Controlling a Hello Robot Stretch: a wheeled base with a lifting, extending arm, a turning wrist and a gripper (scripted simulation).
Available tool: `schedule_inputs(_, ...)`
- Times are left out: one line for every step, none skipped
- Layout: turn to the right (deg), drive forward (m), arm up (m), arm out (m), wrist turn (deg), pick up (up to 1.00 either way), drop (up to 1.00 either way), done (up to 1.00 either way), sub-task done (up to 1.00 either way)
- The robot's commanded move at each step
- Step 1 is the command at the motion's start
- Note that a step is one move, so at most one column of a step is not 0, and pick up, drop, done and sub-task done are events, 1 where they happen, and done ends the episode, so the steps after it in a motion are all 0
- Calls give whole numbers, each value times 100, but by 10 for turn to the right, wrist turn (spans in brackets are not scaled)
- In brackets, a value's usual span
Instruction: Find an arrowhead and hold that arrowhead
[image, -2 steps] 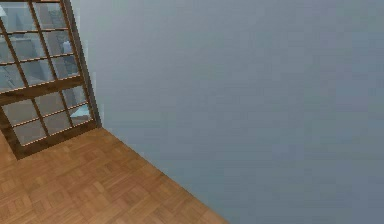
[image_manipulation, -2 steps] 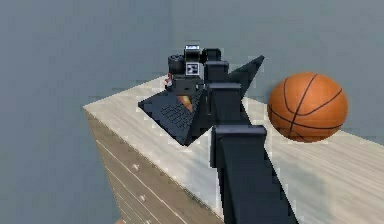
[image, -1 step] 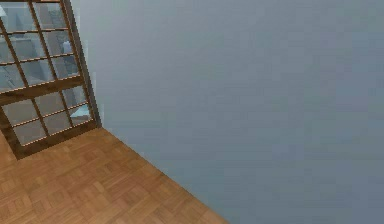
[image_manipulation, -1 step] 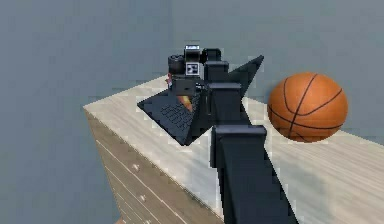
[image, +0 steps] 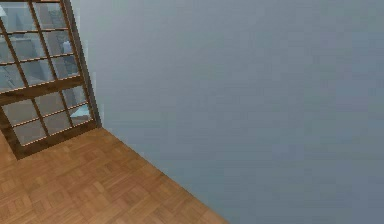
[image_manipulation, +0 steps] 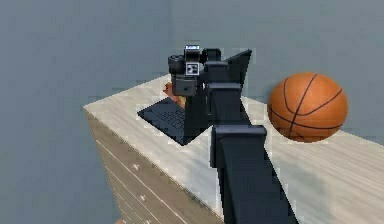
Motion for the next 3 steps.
schedule_inputs(0,0,0,0,0,100,0,0,0)
schedule_inputs(0,0,-8,0,0,0,0,0,0)
schedule_inputs(0,0,0,0,0,100,0,0,0)
